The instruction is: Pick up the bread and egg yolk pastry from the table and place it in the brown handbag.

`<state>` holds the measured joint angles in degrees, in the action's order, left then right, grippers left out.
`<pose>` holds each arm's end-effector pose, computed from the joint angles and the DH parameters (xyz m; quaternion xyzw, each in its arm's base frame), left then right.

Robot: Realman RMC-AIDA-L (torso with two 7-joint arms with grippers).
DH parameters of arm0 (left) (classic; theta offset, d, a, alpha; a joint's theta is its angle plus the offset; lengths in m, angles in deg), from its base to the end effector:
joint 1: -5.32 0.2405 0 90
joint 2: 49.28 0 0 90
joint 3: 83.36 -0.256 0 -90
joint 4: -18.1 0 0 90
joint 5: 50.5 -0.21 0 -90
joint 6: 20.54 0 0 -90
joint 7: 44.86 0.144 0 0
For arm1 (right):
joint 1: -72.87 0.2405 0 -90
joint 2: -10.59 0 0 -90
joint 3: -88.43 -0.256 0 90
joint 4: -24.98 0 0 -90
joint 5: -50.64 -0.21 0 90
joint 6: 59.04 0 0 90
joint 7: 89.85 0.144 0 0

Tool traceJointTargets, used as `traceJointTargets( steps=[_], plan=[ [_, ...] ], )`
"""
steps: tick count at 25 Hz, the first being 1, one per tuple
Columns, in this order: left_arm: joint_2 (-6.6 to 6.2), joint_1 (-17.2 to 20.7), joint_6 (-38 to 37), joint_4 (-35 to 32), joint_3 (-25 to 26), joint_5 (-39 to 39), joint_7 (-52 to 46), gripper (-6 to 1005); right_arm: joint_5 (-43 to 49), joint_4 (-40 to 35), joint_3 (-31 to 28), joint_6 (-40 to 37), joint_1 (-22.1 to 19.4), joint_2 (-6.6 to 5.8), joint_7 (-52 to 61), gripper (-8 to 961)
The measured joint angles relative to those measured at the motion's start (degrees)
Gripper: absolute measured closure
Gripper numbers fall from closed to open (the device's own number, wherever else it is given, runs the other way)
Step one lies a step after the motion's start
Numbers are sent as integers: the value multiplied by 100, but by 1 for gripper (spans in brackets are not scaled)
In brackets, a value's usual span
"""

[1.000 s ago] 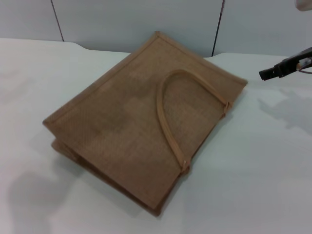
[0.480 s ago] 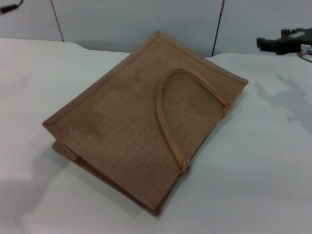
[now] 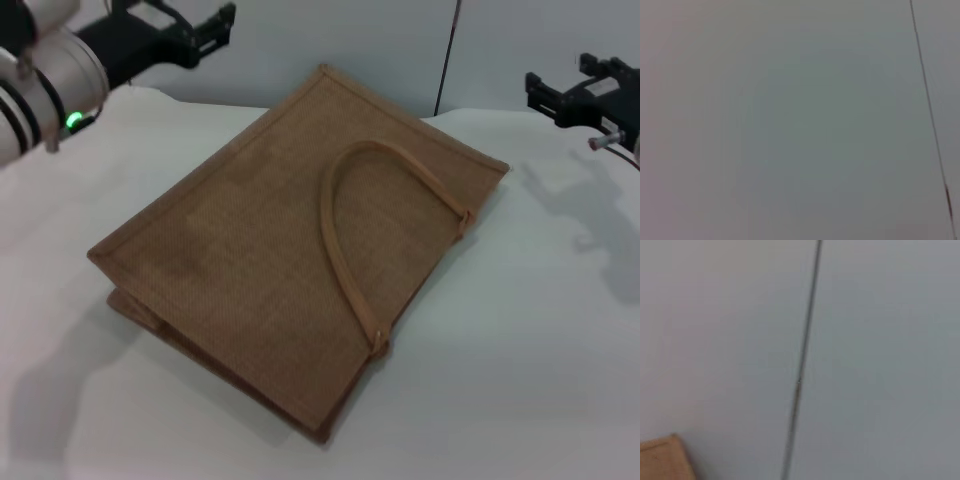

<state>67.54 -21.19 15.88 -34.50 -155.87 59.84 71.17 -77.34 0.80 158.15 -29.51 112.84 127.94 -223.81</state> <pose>-0.2177 0.4307 0.0524 -0.8322 -0.1230 -0.2300 0.4893 0.2542 0.4553 -0.0015 -0.8172 0.2246 0.1763 0.5007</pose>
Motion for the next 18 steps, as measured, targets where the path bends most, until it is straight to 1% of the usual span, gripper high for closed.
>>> traceJointTargets(
  steps=[2, 3, 4, 6, 8, 10, 13, 18],
  plan=[
    [5, -30, -192, 186, -183, 389, 490, 264, -949, 414, -36, -28, 126, -1, -941, 167],
    [8, -42, -290, 268, -265, 623, 735, 274, -1856, 808, -82, -64, 289, -6, -1814, 167],
    [9, -44, -360, 321, -315, 824, 927, 283, -1856, 808, -82, -64, 289, -6, -1814, 167],
    [14, -46, -513, 483, -402, 1429, 1444, 303, -2664, 1112, -118, -71, 432, -14, -2593, 167],
    [19, -53, -558, 626, -424, 1916, 1856, 302, -3313, 1310, -166, -68, 529, -16, -3248, 167],
    [24, -42, -560, 740, -447, 2345, 2223, 300, -3585, 1382, -249, -42, 564, -10, -3580, 167],
    [26, 5, -558, 815, -524, 2747, 2541, 298, -3620, 1406, -314, 4, 557, -3, -3663, 167],
    [21, 34, -556, 831, -574, 2881, 2628, 296, -3637, 1414, -314, 11, 535, -22, -3663, 167]
  ],
)
